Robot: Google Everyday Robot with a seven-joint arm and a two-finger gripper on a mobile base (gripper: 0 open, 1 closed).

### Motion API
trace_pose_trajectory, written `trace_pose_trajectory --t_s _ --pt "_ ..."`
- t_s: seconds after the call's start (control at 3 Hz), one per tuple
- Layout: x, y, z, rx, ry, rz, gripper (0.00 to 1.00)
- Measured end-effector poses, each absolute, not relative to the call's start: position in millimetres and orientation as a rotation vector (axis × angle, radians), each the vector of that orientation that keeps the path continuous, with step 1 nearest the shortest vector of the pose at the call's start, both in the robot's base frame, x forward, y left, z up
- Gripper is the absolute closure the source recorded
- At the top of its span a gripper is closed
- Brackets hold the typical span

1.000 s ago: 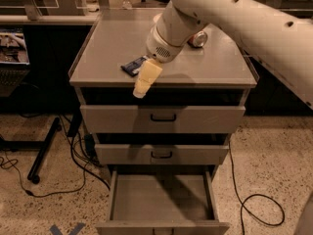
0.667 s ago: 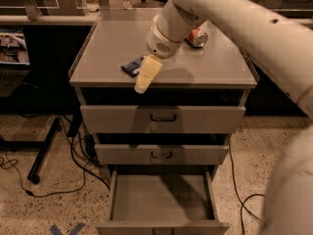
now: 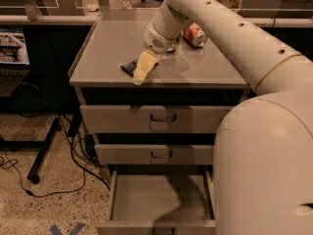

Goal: Place rxbar blueberry into bottom drawer

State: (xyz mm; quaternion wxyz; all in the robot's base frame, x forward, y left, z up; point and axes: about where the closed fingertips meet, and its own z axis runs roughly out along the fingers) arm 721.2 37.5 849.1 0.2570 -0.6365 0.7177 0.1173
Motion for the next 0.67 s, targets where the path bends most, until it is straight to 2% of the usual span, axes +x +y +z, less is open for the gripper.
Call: trace_pose_trajectory --t_s 0.67 --pt "717 40 820 -1.730 1.985 0.398 0.00"
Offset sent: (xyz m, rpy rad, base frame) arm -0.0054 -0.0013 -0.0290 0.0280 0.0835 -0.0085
